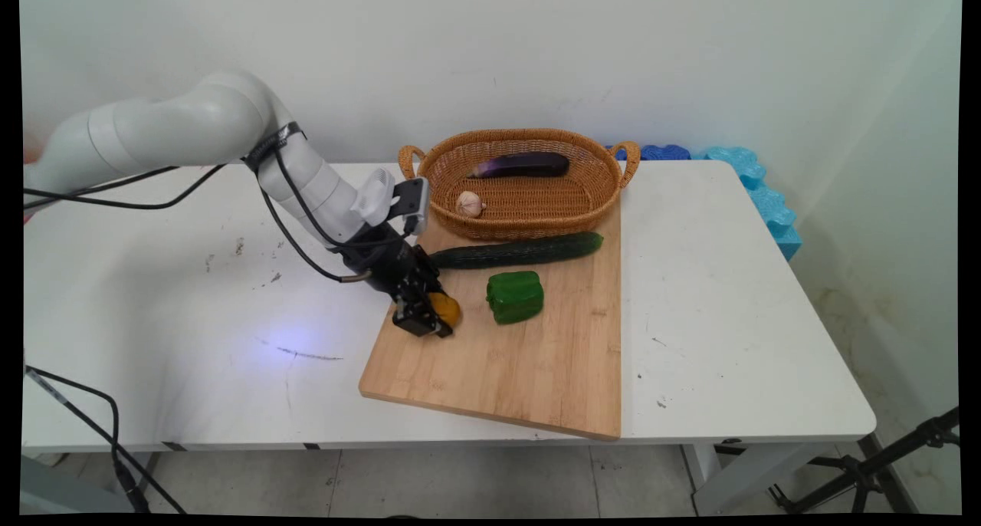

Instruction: Place the picked object on the cutting board

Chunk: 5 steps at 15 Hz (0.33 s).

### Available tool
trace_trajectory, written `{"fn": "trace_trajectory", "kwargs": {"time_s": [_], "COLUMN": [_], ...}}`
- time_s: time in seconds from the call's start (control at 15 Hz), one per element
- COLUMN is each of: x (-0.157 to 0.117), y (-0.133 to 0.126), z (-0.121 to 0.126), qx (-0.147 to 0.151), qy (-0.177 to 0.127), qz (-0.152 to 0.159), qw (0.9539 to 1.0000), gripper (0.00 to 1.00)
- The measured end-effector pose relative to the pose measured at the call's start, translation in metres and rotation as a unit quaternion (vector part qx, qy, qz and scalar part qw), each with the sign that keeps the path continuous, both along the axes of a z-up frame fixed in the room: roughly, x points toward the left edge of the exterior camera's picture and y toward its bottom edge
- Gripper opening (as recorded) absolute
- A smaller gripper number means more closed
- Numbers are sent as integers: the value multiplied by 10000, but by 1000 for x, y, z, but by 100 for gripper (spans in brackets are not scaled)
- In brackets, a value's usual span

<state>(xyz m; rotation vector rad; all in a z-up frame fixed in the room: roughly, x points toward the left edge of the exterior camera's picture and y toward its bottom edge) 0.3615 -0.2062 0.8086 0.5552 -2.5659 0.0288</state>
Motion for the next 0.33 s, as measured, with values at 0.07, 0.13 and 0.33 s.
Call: {"fn": "trace_trajectory", "kwargs": {"time_s": [0.07, 0.13, 0.33], "x": [-1, -2, -4], "y": [-1, -1, -2], "z": [-2, -4, -8], "qx": [-9, -20, -49], "qy": [18, 38, 95], "qz": [11, 26, 47], "qw": [10000, 10000, 9999], "gripper": [100, 100, 100]}}
